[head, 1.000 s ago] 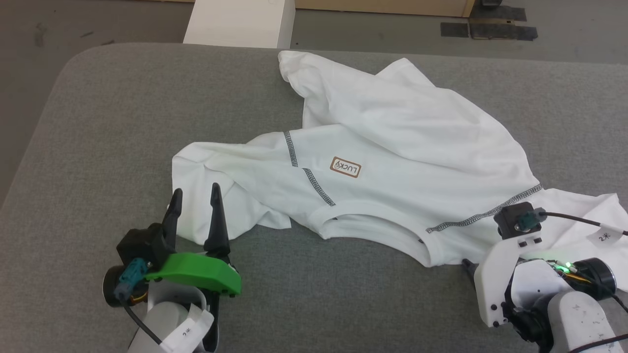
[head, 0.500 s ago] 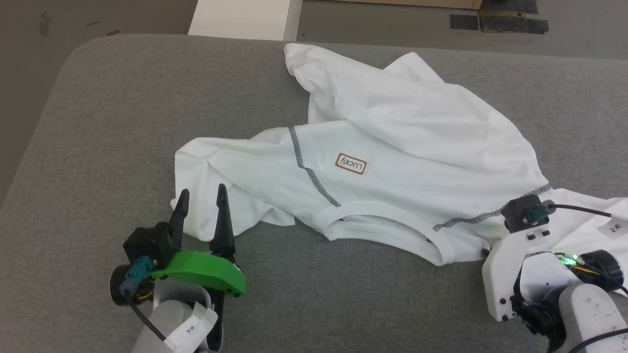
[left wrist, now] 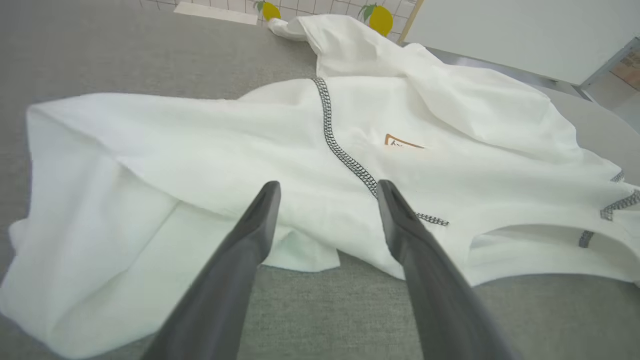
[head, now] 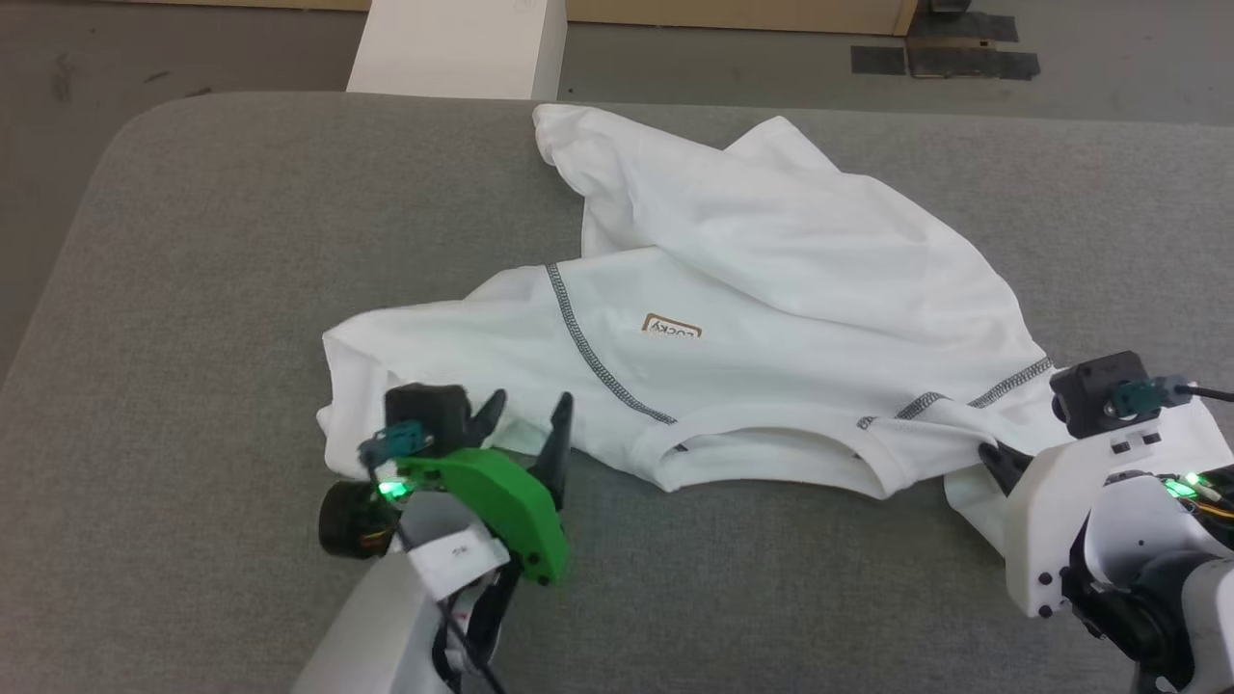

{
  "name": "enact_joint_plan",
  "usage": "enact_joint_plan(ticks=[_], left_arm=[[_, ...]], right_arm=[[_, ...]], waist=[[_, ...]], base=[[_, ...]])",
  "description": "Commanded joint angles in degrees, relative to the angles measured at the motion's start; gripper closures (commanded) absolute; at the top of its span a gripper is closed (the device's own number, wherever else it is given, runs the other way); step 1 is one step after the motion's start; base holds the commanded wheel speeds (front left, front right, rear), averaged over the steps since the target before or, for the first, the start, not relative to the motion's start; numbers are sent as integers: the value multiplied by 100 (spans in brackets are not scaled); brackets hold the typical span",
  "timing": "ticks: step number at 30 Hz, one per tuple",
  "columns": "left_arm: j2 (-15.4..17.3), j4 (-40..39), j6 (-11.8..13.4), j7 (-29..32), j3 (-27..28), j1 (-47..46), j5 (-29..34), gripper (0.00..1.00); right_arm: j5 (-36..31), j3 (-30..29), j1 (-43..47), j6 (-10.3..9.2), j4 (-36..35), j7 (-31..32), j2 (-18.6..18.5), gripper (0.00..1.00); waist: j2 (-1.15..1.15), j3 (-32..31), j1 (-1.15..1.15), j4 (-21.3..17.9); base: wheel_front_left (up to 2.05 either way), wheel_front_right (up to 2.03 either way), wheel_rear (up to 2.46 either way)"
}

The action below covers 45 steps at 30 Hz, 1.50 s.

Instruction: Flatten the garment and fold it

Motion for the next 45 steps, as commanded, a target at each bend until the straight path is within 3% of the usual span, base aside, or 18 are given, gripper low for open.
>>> enact_joint_plan(ticks=[1,6,10,18,27,28,29,30,37,45], left_arm=[[-16,26,-5,309,-100,-156,8,0],[92,214,193,1562,-514,-485,268,0],[91,228,202,2188,-738,-544,280,0],[22,239,75,2351,-963,-713,290,0],[-99,1004,78,2778,-1171,-1005,281,0],[-111,1111,81,2835,-1185,-1024,264,44],[-119,1192,68,2883,-1205,-1035,249,79],[-132,1282,46,2933,-1217,-1041,212,100],[-204,1406,-105,2810,-1172,-1055,-37,100],[-233,712,-126,2196,-612,-961,-589,100]], right_arm=[[47,-56,96,-9,-125,32,-22,100],[65,-209,237,-9,-372,168,-27,100],[61,-296,310,-9,-483,232,-41,100],[37,-362,377,-9,-605,309,8,100],[31,-284,317,-9,-587,311,17,100],[34,-272,312,-9,-578,306,15,100],[38,-265,307,-9,-571,301,15,100],[45,-257,303,-9,-562,292,18,100],[55,-304,318,-9,-478,215,15,100],[77,-388,325,-9,-443,64,86,100]], waist=[[53,-19,0,-50],[53,-7,0,-147],[53,8,0,-205],[53,120,0,-230],[53,218,0,-283],[53,227,0,-295],[53,232,0,-305],[53,237,0,-318],[53,189,0,-299],[53,-80,0,-193]], base=[[0,0,0],[0,0,0],[0,0,0],[0,0,0],[0,0,0],[0,0,0],[0,0,0],[0,0,0],[0,0,0],[0,0,0]])
